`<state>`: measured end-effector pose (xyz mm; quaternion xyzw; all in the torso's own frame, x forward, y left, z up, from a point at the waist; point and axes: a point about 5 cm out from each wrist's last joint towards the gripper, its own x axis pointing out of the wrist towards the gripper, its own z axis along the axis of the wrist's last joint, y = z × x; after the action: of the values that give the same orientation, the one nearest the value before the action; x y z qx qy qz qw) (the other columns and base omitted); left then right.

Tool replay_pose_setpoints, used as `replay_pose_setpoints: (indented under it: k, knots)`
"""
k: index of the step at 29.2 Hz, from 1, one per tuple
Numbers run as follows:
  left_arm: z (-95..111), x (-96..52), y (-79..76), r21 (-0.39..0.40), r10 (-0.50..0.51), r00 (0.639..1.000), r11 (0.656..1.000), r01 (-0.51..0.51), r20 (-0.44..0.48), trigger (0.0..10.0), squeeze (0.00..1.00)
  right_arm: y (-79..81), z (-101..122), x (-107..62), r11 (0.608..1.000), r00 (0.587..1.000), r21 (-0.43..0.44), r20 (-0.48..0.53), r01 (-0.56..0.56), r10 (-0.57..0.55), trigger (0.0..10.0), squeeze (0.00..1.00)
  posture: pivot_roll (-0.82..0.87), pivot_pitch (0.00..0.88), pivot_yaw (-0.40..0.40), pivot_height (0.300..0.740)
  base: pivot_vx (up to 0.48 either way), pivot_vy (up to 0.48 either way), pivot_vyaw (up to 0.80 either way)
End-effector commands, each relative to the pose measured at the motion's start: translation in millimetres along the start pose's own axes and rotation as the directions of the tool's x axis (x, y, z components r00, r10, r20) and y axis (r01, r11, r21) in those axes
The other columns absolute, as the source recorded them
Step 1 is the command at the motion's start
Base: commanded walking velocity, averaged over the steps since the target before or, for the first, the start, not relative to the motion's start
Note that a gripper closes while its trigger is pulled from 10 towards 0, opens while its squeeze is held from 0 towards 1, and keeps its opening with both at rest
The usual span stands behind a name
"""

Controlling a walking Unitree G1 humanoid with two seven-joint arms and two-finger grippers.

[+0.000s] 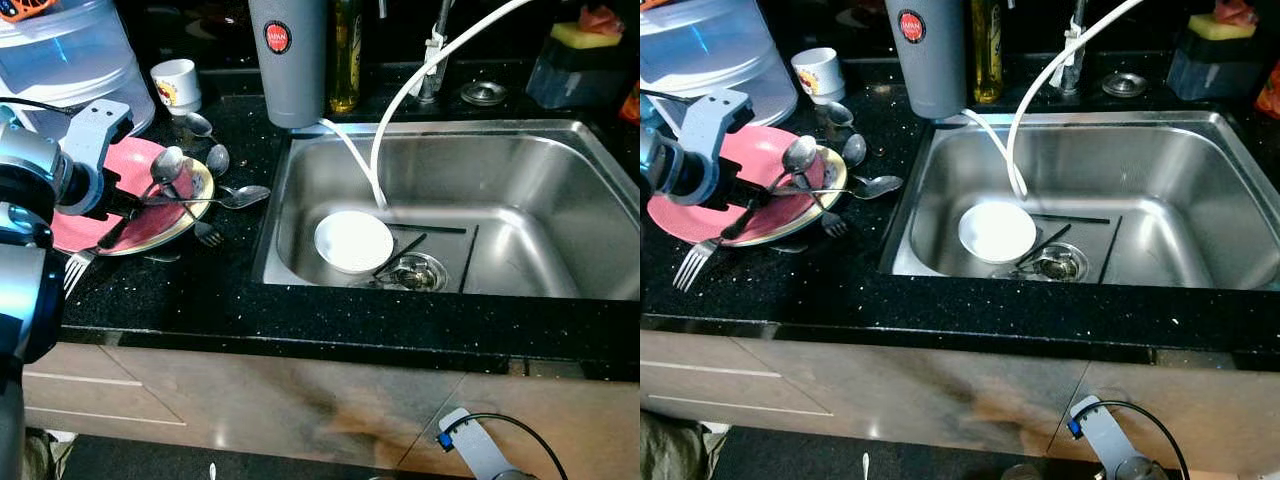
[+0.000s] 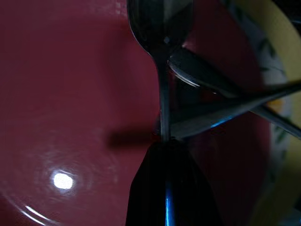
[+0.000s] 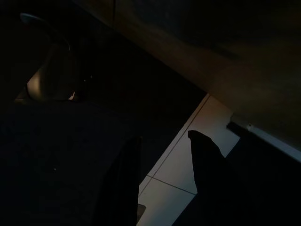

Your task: Kitchen organization

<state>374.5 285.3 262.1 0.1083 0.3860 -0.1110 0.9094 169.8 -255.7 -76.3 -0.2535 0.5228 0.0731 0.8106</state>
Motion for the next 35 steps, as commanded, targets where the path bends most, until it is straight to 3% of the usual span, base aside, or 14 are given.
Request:
replay_pose_setpoints:
  k: [1,15,20,21,22,23,24,26,27,30,31,32,33,35]
  knots:
    - [-4,-2.7,8.4,-0.016,0.039,0.999,0.999,-0.039,0.012,0.0,0.00,4.6,0,0.4,1.000,1.000,0.008,-0.002,-0.008,0.008,10.0,0.00,-0.02,0.069,0.069,0.740,0.000,0.000,0.00]
    - [45,-32.0,12.6,-0.008,0.106,0.922,0.994,-0.111,0.371,0.0,0.00,4.8,-1,0.4,1.000,1.000,0.002,-0.004,-0.010,0.010,10.0,0.00,-0.02,0.060,0.063,0.740,0.000,0.000,0.00]
    - [77,-47.2,-10.4,0.108,-0.121,0.820,0.991,0.073,0.560,0.0,0.00,5.2,-1,0.4,1.000,1.000,0.004,-0.005,-0.013,0.013,10.0,0.00,-0.02,0.055,0.063,0.740,0.000,0.000,0.00]
    - [82,-50.0,-16.1,0.154,-0.186,0.785,0.981,0.117,0.592,0.0,0.00,5.4,-1,0.4,1.000,1.000,0.006,-0.005,-0.014,0.015,10.0,0.00,-0.02,0.054,0.064,0.740,0.000,0.000,0.00]
    - [89,-54.6,-27.2,0.211,-0.315,0.698,0.949,0.234,0.644,0.0,0.00,5.6,-1,0.4,1.000,1.000,0.009,-0.004,-0.016,0.016,10.0,0.00,-0.02,0.049,0.062,0.740,0.000,0.000,0.00]
    - [89,-54.6,-27.2,0.211,-0.315,0.698,0.949,0.234,0.644,0.0,0.00,5.6,-1,0.4,1.000,1.000,0.009,-0.004,-0.016,0.016,10.0,0.00,-0.02,0.049,0.062,0.740,0.000,0.000,0.00]
    - [94,-61.7,-40.5,0.289,-0.469,0.568,0.878,0.381,0.677,0.2,0.00,6.0,-1,0.4,1.000,1.000,0.007,-0.004,-0.018,0.018,10.0,0.00,-0.03,0.047,0.063,0.740,0.000,0.000,0.00]
    - [98,-72.0,-52.0,0.366,-0.595,0.410,0.778,0.511,0.692,2.3,0.00,6.1,-1,0.4,1.000,1.000,0.009,-0.003,-0.019,0.019,10.0,0.00,-0.03,0.045,0.062,0.740,0.000,0.000,0.00]
    - [98,-72.0,-52.0,0.366,-0.595,0.410,0.778,0.511,0.692,2.3,0.00,6.1,-1,0.4,1.000,1.000,0.009,-0.003,-0.019,0.019,10.0,0.00,-0.03,0.045,0.062,0.740,0.000,0.000,0.00]
    - [91,-83.5,-73.0,0.564,-0.774,0.178,0.579,0.589,0.608,9.1,0.00,6.1,-1,0.4,1.000,1.000,0.017,-0.003,-0.018,0.018,10.0,0.00,-0.04,0.044,0.066,0.740,0.000,0.000,0.00]
    - [82,-84.8,-81.6,0.624,-0.830,0.112,0.493,0.606,0.547,10.0,0.00,6.0,-2,0.4,1.000,1.000,0.019,-0.003,-0.018,0.018,10.0,0.00,-0.04,0.045,0.069,0.740,0.000,0.000,0.00]
    - [82,-84.8,-81.6,0.624,-0.830,0.112,0.493,0.606,0.547,10.0,0.00,6.0,-2,0.4,1.000,1.000,0.019,-0.003,-0.018,0.018,10.0,0.00,-0.04,0.045,0.069,0.740,0.000,0.000,0.00]
    - [70,-83.6,-93.6,0.679,-0.884,0.040,0.387,0.625,0.466,10.0,0.00,5.9,-2,0.3,1.000,1.000,0.023,-0.002,-0.016,0.016,10.0,0.00,-0.04,0.046,0.068,0.740,0.000,0.000,0.00]
    - [61,-79.8,-102.8,0.697,-0.906,0.005,0.329,0.637,0.423,10.0,0.00,5.6,-2,0.2,1.000,1.000,0.026,-0.002,-0.015,0.015,10.0,0.00,-0.04,0.046,0.067,0.740,0.000,0.000,0.00]
